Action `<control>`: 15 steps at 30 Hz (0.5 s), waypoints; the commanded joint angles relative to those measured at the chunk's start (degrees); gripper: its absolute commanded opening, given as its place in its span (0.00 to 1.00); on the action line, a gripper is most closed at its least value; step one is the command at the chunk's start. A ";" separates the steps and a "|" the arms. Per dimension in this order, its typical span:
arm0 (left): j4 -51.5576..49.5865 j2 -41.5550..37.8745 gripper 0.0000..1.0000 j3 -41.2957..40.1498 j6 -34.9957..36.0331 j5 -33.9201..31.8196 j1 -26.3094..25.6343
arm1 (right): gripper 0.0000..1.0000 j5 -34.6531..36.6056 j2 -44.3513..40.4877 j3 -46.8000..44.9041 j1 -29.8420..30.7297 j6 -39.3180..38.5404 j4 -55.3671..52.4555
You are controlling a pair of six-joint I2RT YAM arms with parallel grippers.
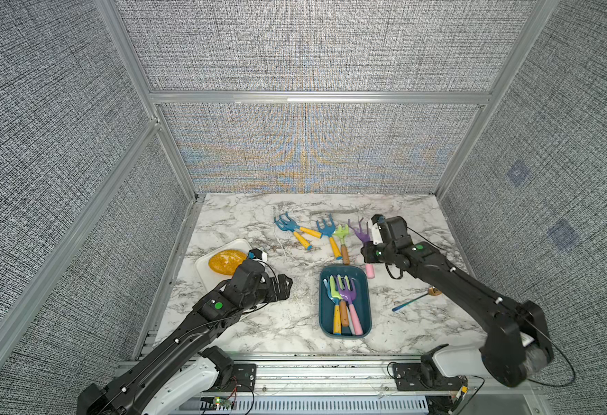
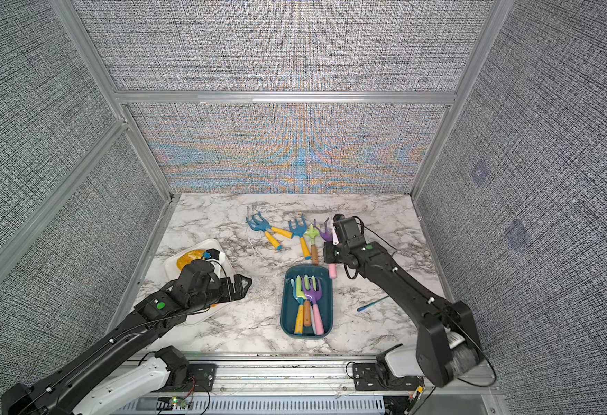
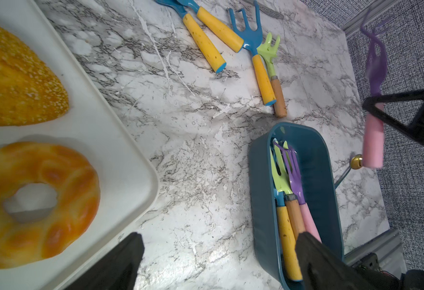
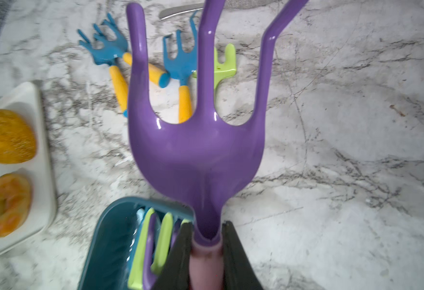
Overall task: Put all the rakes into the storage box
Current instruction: Place the rake in the storage box.
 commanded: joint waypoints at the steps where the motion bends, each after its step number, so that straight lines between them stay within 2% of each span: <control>1: 1.59 0.19 0.99 -0.18 0.11 -0.81 0.10 | 0.00 -2.22 -6.10 -3.17 3.04 4.71 -2.14; 10: 3.30 3.19 0.99 -0.12 0.54 1.98 0.06 | 0.00 0.78 -16.15 -11.86 18.16 20.47 -3.44; 15: 4.17 3.56 0.99 -0.53 0.71 2.68 0.05 | 0.00 2.84 -16.82 -16.56 25.01 28.42 -0.80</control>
